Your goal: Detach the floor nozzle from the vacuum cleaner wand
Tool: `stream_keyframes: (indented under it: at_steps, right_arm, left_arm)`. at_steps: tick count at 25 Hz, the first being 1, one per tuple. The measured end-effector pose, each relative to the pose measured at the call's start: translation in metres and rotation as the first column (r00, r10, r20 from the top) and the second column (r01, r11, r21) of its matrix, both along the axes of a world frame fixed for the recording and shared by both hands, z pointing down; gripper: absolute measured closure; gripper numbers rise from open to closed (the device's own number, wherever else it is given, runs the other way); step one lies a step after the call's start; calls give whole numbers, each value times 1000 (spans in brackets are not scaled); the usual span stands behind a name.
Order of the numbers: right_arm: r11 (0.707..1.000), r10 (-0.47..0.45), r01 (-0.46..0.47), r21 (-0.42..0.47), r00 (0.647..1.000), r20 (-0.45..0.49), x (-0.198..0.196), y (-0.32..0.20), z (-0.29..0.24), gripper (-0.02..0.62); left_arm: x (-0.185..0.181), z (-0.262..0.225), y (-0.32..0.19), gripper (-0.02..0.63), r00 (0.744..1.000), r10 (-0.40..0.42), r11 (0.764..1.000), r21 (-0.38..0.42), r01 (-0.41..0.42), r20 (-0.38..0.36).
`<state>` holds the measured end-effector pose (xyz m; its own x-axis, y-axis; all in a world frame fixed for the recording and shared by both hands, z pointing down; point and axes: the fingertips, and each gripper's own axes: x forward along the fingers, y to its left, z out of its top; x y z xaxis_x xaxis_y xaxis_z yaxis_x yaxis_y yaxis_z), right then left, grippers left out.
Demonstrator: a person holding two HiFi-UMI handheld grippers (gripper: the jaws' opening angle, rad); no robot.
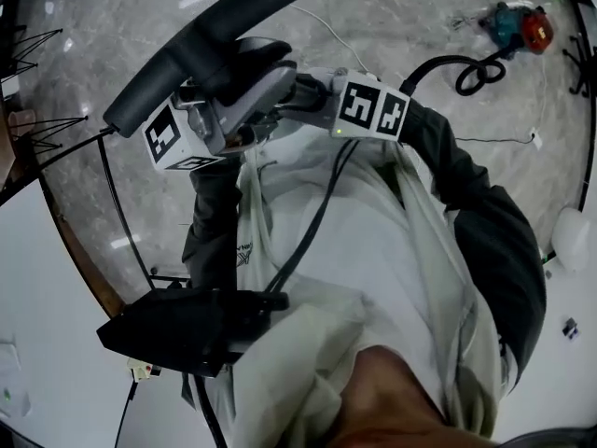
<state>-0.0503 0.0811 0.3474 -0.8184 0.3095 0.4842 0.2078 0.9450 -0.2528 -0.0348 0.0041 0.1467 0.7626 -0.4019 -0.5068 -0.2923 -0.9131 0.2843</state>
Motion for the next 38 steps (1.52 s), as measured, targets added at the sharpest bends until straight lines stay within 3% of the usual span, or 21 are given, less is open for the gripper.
stream_keyframes:
  at_steps: [1,3,4,5,6,8,10,11,12,14,16,17,19,22,24,27,30,32,33,36,38]
  right_arm:
    - [984,-147,149,-92,989,31,10,15,-8,552]
    - [877,-374,393,-276,919,122,27,35,-26,552]
    - [825,-421,450,-342,893,161,30,39,-32,552]
    - [803,-424,459,-381,888,176,30,38,-33,554]
    - [814,-396,427,-393,904,162,27,36,-29,555]
    - [895,-277,284,-344,958,70,17,25,-14,557]
    - [979,-71,61,-194,997,-43,6,7,3,557]
    - [994,67,-74,-86,994,-88,2,-5,10,557]
    - [977,212,-209,34,970,-119,-2,-19,17,557]
    - [883,441,-401,244,886,-140,-4,-42,28,555]
    - [830,516,-455,323,846,-135,-6,-50,34,554]
    - [840,500,-443,314,856,-129,-8,-48,34,555]
    - [905,386,-356,231,917,-100,-10,-37,30,554]
    - [997,67,-65,45,997,-34,1,-5,17,552]
    - [984,-164,164,-75,986,10,14,16,10,553]
    - [916,-315,319,-243,947,58,24,27,6,554]
    - [947,-181,174,-270,983,-2,14,20,15,555]
    - [991,17,-29,-134,996,-87,7,2,26,556]
    - [988,152,-156,-18,981,-124,5,-12,32,555]
    - [849,489,-431,304,860,-145,3,-51,46,555]
    - [809,540,-464,362,830,-143,2,-57,51,555]
  left_arm:
    - [6,-7,12,532,996,87,994,65,-87,-12]
    - [14,-13,19,531,981,192,976,108,-188,-27]
    - [15,-13,14,531,979,200,976,91,-197,-36]
    - [14,-10,6,531,983,179,983,55,-176,-45]
    - [12,-5,-3,533,990,134,991,6,-134,-52]
    - [4,9,-19,537,999,20,995,-101,-25,-45]
    - [-5,21,-32,537,995,-98,974,-206,94,-8]
    - [-10,27,-37,537,987,-160,953,-257,160,22]
    - [-16,33,-43,537,974,-221,925,-304,228,56]
    - [-28,44,-51,537,941,-316,865,-371,337,117]
    - [-36,50,-52,537,928,-347,843,-388,372,136]
    - [-37,49,-51,537,931,-340,852,-377,364,129]
    - [-30,40,-42,535,955,-283,905,-304,296,88]
    - [-6,14,-8,534,997,-71,995,-63,71,0]
    - [6,5,15,531,998,65,996,63,-64,-11]
    - [9,10,7,531,995,95,995,43,-94,-42]
    - [-1,29,-21,535,998,-16,992,-125,9,-53]
    - [-9,39,-33,536,993,-120,967,-227,113,-16]
    - [-14,45,-41,536,981,-195,940,-282,191,17]
    - [-34,62,-56,535,911,-390,817,-408,408,130]
    - [-40,67,-59,535,891,-426,785,-426,451,158]
